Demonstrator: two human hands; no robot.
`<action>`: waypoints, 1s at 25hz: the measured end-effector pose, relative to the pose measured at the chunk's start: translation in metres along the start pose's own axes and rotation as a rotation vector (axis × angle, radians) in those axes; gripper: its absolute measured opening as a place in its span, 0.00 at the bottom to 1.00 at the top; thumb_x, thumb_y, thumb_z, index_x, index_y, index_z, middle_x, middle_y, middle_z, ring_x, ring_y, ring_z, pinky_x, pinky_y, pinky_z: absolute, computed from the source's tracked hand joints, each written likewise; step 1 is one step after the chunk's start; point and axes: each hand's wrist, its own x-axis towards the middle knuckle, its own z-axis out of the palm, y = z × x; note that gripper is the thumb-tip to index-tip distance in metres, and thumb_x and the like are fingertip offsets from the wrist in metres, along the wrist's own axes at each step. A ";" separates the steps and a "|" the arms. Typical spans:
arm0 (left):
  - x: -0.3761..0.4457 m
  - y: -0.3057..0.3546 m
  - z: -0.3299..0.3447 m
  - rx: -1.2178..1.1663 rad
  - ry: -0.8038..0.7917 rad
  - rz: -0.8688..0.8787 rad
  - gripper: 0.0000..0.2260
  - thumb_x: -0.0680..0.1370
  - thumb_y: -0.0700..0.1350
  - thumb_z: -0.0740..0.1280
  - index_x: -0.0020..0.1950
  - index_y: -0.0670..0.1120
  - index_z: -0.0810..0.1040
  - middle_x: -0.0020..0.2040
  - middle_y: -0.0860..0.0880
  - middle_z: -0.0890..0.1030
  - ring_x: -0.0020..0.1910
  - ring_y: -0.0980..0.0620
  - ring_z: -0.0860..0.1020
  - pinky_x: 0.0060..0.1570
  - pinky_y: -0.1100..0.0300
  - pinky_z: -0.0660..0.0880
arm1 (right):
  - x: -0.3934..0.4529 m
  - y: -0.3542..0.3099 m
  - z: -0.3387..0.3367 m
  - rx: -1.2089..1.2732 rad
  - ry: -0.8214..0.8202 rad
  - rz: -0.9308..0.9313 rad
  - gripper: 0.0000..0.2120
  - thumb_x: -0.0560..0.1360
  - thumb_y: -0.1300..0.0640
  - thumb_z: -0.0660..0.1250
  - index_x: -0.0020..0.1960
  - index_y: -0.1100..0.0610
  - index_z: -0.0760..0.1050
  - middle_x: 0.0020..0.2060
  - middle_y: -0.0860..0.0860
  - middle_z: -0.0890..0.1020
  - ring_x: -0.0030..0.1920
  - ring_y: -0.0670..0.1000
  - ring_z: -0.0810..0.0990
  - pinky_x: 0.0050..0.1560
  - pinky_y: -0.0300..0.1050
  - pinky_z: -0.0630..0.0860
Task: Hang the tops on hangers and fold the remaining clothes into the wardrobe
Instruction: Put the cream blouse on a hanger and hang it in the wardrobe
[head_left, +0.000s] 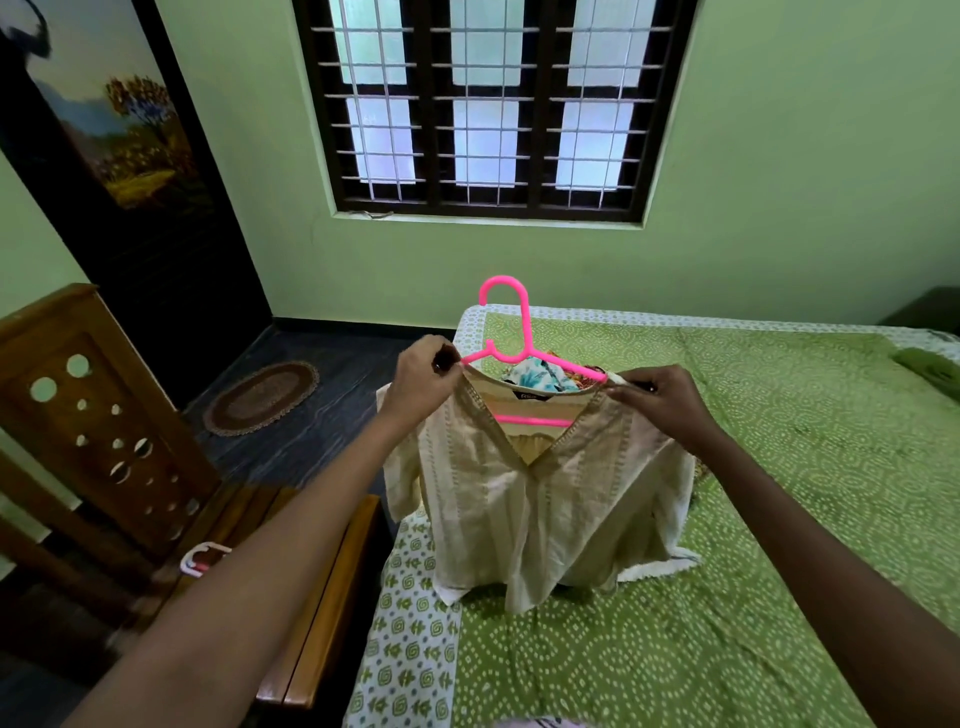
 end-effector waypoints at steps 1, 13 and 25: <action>0.001 -0.004 -0.003 -0.014 0.027 -0.011 0.07 0.71 0.35 0.70 0.49 0.36 0.79 0.45 0.41 0.79 0.43 0.49 0.76 0.45 0.54 0.75 | -0.002 0.002 -0.002 0.034 0.004 0.015 0.10 0.69 0.62 0.74 0.49 0.62 0.83 0.37 0.57 0.84 0.32 0.40 0.74 0.33 0.40 0.68; 0.015 -0.012 -0.025 0.024 -0.154 0.242 0.12 0.72 0.44 0.69 0.45 0.34 0.82 0.36 0.41 0.80 0.34 0.51 0.75 0.35 0.67 0.65 | -0.004 -0.007 -0.011 0.152 -0.014 0.051 0.12 0.70 0.65 0.72 0.52 0.66 0.81 0.39 0.58 0.83 0.36 0.48 0.74 0.36 0.42 0.69; 0.017 -0.005 -0.027 -0.083 0.026 0.153 0.06 0.72 0.38 0.72 0.44 0.35 0.82 0.33 0.47 0.78 0.33 0.66 0.73 0.34 0.68 0.65 | 0.010 -0.010 -0.049 -0.155 0.098 -0.049 0.12 0.70 0.63 0.73 0.51 0.68 0.81 0.47 0.62 0.83 0.48 0.56 0.82 0.41 0.28 0.70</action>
